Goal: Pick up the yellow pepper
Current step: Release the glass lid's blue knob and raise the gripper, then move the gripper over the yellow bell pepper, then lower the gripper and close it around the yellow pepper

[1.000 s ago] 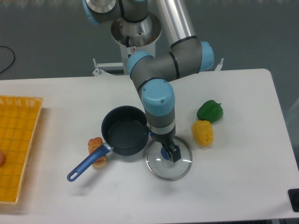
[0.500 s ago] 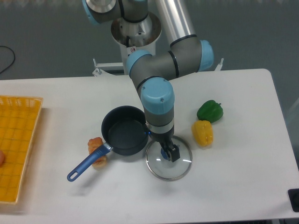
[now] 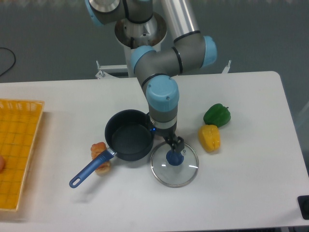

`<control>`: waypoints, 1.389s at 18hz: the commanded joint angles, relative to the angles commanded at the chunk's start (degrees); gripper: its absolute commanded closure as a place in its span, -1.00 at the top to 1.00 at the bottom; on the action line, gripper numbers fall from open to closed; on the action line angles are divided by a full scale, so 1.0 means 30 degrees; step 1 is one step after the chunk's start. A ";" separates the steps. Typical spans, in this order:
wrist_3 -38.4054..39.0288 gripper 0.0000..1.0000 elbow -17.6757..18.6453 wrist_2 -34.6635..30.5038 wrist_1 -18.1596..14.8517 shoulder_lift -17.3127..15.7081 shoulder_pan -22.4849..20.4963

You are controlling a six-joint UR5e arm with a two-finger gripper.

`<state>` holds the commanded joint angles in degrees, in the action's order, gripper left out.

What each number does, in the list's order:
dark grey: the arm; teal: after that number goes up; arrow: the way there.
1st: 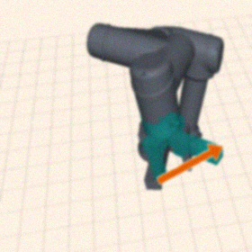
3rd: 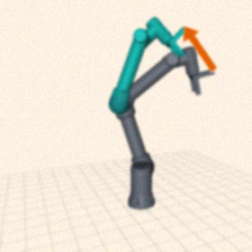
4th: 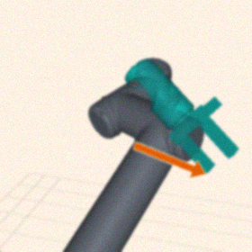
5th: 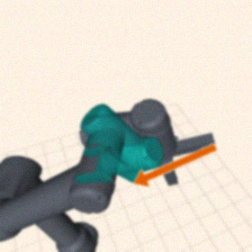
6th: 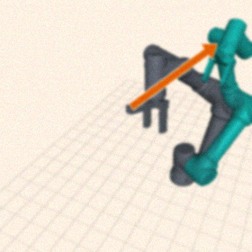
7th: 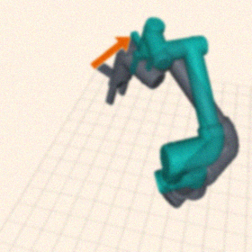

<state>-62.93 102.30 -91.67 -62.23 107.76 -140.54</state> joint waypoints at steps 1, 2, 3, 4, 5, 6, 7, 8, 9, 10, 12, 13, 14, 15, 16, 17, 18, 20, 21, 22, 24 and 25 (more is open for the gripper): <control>0.0087 1.00 -0.0028 -0.0116 0.0000 -0.0001 -0.0146; 0.0262 1.00 -0.0057 -0.0321 -0.0087 -0.0088 -0.0437; 0.0670 1.00 -0.0058 -0.0613 -0.0117 -0.0379 -0.0875; 0.1283 1.00 -0.0145 -0.0703 -0.0088 -0.0585 -0.1489; 0.2159 1.00 -0.0233 -0.0703 -0.0030 -0.0587 -0.1930; 0.3038 1.00 -0.0291 -0.0703 0.0058 -0.0558 -0.2340; 0.3743 1.00 -0.0205 -0.0732 0.0088 -0.0442 -0.2750; 0.4185 1.00 -0.0204 -0.0762 0.0175 -0.0295 -0.3015; 0.4450 1.00 -0.0204 -0.0762 0.0263 -0.0149 -0.3366; 0.4540 1.00 -0.0291 -0.0646 0.0264 -0.0176 -0.3805; 0.5210 1.00 -0.0321 -0.0528 0.0468 -0.0265 -0.4276; 0.5998 1.00 -0.0321 -0.0528 0.0527 -0.0207 -0.4307; 0.6673 1.00 -0.0408 -0.0644 0.0875 -0.0032 -0.4307; 0.7173 1.00 -0.0438 -0.0674 0.1285 0.0231 -0.4336; 0.7410 1.00 -0.0613 -0.0674 0.1521 0.0320 -0.4366; 0.7586 1.00 -0.0904 -0.0645 0.1552 0.0466 -0.4395; 0.7849 1.00 -0.1226 -0.0587 0.1553 0.0787 -0.4366; 0.8144 1.00 -0.1523 -0.0586 0.1640 0.1403 -0.4308; 0.8145 1.00 -0.1436 -0.0615 0.1786 0.1579 -0.4278; 0.8174 1.00 -0.1435 -0.0616 0.2048 0.1784 -0.4249; 0.8174 1.00 -0.1523 -0.0674 0.2168 0.2020 -0.4220; 0.8174 1.00 -0.1523 -0.0674 0.2168 0.2079 -0.4219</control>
<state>-38.41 97.73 -93.69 -55.72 113.99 -153.19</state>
